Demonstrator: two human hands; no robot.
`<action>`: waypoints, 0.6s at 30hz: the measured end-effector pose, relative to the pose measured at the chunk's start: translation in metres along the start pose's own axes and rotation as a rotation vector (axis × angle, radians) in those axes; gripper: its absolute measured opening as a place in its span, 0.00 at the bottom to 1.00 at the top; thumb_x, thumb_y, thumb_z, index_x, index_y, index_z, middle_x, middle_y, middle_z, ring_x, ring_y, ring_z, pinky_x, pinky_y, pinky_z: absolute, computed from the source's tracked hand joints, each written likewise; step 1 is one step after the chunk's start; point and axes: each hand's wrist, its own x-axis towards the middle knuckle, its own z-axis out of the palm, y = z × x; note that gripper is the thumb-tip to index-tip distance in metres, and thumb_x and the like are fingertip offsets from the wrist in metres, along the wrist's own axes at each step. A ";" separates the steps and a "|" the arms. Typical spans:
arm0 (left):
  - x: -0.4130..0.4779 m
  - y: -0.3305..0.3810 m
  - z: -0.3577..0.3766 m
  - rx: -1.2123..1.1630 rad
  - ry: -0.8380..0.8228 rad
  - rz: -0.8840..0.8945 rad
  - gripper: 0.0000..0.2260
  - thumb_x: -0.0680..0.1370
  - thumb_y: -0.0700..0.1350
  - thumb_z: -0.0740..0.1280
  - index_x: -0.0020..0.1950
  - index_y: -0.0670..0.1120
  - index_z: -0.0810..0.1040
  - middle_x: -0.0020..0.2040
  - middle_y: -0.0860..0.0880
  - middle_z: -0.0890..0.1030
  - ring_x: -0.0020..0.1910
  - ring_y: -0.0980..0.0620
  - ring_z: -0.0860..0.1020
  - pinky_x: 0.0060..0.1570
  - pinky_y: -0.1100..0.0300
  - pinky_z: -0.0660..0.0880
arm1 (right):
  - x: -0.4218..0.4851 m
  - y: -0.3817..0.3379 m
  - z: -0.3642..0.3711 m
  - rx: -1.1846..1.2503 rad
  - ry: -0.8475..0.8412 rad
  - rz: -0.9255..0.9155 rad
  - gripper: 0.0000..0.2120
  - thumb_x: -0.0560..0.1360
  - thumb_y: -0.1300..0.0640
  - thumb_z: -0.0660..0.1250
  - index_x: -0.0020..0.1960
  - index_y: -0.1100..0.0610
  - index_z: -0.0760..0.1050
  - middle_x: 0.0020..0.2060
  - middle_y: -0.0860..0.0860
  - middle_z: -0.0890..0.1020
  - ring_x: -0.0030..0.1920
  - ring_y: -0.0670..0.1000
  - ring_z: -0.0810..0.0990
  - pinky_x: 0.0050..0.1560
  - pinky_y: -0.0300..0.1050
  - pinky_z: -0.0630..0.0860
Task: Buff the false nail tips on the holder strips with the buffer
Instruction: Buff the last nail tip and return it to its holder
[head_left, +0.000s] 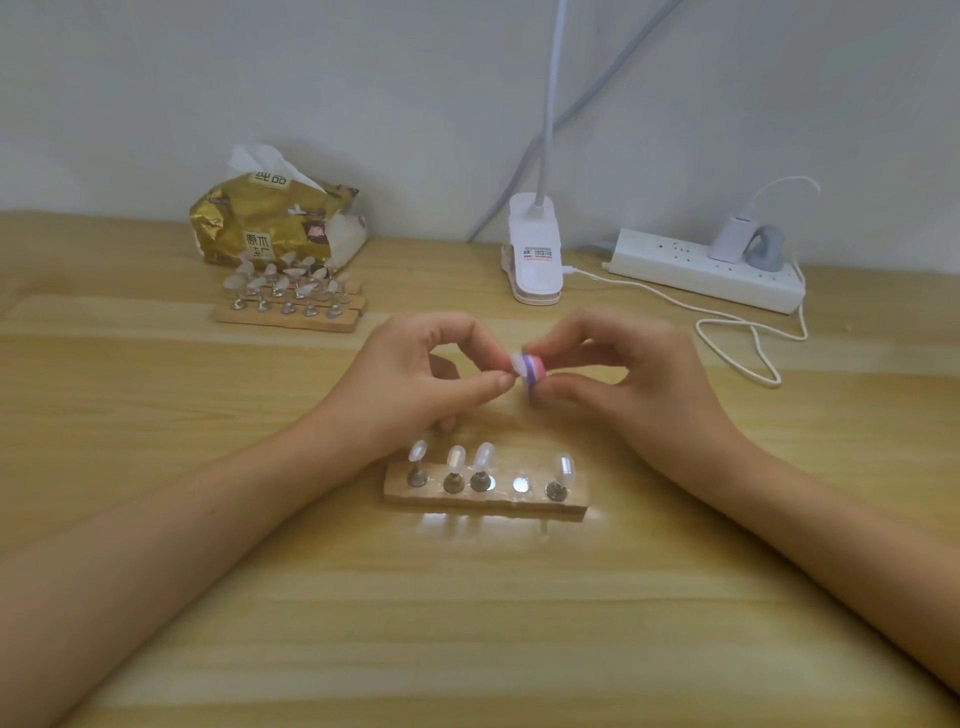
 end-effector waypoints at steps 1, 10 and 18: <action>0.000 0.000 0.000 0.000 -0.001 -0.001 0.05 0.73 0.40 0.75 0.40 0.48 0.81 0.29 0.60 0.79 0.22 0.60 0.71 0.28 0.68 0.70 | 0.000 0.000 0.000 0.005 0.022 -0.007 0.08 0.70 0.62 0.77 0.47 0.61 0.82 0.45 0.47 0.86 0.48 0.42 0.86 0.53 0.40 0.81; 0.000 0.002 -0.001 -0.020 0.002 -0.010 0.04 0.73 0.40 0.74 0.41 0.46 0.81 0.31 0.61 0.80 0.23 0.60 0.70 0.27 0.69 0.69 | 0.000 -0.001 0.001 -0.010 0.068 -0.103 0.09 0.71 0.61 0.76 0.50 0.62 0.82 0.48 0.47 0.86 0.50 0.44 0.86 0.55 0.42 0.81; 0.000 0.000 -0.001 -0.012 -0.004 -0.012 0.05 0.73 0.40 0.75 0.40 0.47 0.81 0.32 0.60 0.81 0.23 0.59 0.71 0.28 0.68 0.69 | -0.001 0.000 0.002 -0.021 0.028 -0.068 0.09 0.71 0.64 0.77 0.50 0.63 0.82 0.48 0.48 0.86 0.51 0.43 0.85 0.56 0.41 0.81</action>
